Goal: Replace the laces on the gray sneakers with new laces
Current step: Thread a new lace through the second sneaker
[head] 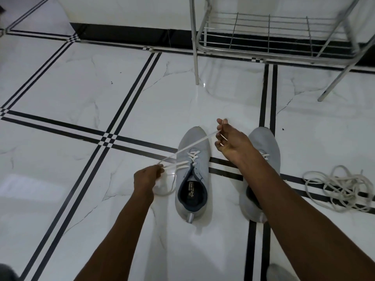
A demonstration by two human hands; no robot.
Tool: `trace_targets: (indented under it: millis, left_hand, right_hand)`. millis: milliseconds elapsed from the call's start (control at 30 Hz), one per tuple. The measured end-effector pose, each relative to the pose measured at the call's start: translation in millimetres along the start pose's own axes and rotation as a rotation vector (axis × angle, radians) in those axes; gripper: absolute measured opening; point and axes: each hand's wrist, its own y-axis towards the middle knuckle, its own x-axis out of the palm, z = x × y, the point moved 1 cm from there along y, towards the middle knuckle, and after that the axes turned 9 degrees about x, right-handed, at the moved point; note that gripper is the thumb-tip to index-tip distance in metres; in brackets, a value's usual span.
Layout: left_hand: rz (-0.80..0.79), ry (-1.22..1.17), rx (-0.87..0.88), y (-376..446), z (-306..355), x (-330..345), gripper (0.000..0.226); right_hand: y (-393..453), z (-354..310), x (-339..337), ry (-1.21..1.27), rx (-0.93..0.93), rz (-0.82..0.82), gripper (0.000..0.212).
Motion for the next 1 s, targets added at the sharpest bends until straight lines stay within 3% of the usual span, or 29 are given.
trace_targets:
  millis: [67, 133, 200, 233, 300, 367, 567, 667, 833, 933, 1000]
  left_hand:
    - [-0.001, 0.065, 0.072, -3, -3, 4, 0.022]
    - [0.054, 0.216, 0.359, -13, 10, 12, 0.040]
    - [0.029, 0.236, 0.654, -23, 29, 24, 0.034]
    - [-0.053, 0.217, 0.712, -28, 40, 31, 0.029]
    - [-0.254, 0.178, 0.683, -34, 58, 47, 0.026]
    - [-0.355, 0.091, 0.654, -37, 71, 59, 0.025]
    - [-0.306, -0.179, 0.644, -29, 80, 64, 0.025]
    - [-0.235, -0.113, 0.701, -28, 79, 54, 0.025]
    - [-0.238, 0.102, 0.810, -26, 58, 36, 0.018]
    - [-0.271, 0.167, 0.813, -28, 39, 34, 0.020]
    - [-0.279, 0.204, 0.823, -32, 29, 37, 0.015]
  right_hand:
    - [-4, 1, -2, -0.191, -0.063, 0.041, 0.020]
    - [-7, 8, 1, -0.382, -0.127, 0.054, 0.021]
    - [-12, 17, 7, -0.489, -0.172, 0.028, 0.020]
    - [-16, 22, 11, -0.526, -0.190, 0.004, 0.019]
    - [-24, 31, 19, -0.575, -0.220, -0.062, 0.019]
    - [-30, 38, 25, -0.655, -0.249, -0.107, 0.019]
    - [-30, 48, 24, -0.854, -0.368, -0.053, 0.015]
    - [-31, 48, 11, -1.012, -0.433, 0.045, 0.015]
    - [-45, 61, -8, -1.395, -0.331, -0.009, 0.042]
    - [-47, 74, -7, -1.451, -0.518, 0.035, 0.028]
    - [-46, 83, -4, -1.545, -0.631, 0.077, 0.030]
